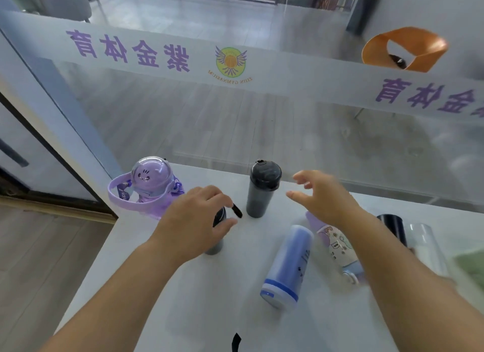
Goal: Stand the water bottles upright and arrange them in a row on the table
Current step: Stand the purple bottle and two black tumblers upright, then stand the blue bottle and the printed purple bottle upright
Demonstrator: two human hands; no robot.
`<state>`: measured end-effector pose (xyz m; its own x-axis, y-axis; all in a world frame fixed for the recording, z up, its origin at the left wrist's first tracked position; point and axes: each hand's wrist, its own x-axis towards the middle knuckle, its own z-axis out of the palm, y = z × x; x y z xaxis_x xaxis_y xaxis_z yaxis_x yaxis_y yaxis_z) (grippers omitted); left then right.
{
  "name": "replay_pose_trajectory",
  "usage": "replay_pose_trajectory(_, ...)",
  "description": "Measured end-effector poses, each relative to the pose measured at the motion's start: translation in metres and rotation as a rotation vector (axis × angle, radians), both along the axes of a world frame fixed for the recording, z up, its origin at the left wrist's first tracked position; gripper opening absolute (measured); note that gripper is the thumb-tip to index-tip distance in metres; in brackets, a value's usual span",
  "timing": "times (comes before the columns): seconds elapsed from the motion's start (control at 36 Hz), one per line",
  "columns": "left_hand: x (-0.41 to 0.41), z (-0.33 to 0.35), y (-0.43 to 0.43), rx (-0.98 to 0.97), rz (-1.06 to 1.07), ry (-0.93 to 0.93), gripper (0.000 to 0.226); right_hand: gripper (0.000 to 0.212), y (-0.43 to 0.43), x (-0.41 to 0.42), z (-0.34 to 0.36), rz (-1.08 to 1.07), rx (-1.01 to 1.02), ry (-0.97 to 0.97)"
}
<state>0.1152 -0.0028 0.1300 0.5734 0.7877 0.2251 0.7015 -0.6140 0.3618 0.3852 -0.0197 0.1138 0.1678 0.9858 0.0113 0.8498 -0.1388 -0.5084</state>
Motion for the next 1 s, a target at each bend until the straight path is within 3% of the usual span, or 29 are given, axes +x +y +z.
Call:
replay_pose_trajectory(0.14,0.017,-0.011,-0.019,-0.002,-0.113,0.034,0.026,0.041,-0.051,0.015,-0.012,-0.059,-0.092,-0.01)
replay_pose_trajectory(0.36,0.051,-0.052,-0.045,-0.237,-0.178,0.244,0.033,0.043,-0.116,0.041,-0.039,-0.196,-0.29,-0.058)
replay_pose_trajectory(0.5,0.076,-0.082,-0.058,-0.38,-0.131,0.36,0.045,0.049,-0.133,0.061,-0.058,-0.278,-0.361,-0.104)
replay_pose_trajectory(0.58,0.09,-0.098,-0.067,-0.485,-0.058,0.389,0.055,0.063,-0.138,0.073,-0.072,-0.321,-0.373,-0.141)
replay_pose_trajectory(0.78,0.116,-0.127,-0.093,-0.716,0.128,0.322,0.083,0.081,-0.141,0.093,-0.101,-0.305,-0.441,-0.129)
replay_pose_trajectory(1.0,0.13,-0.141,-0.113,-0.813,0.266,0.174,0.084,0.098,-0.145,0.102,-0.123,-0.198,-0.464,-0.188)
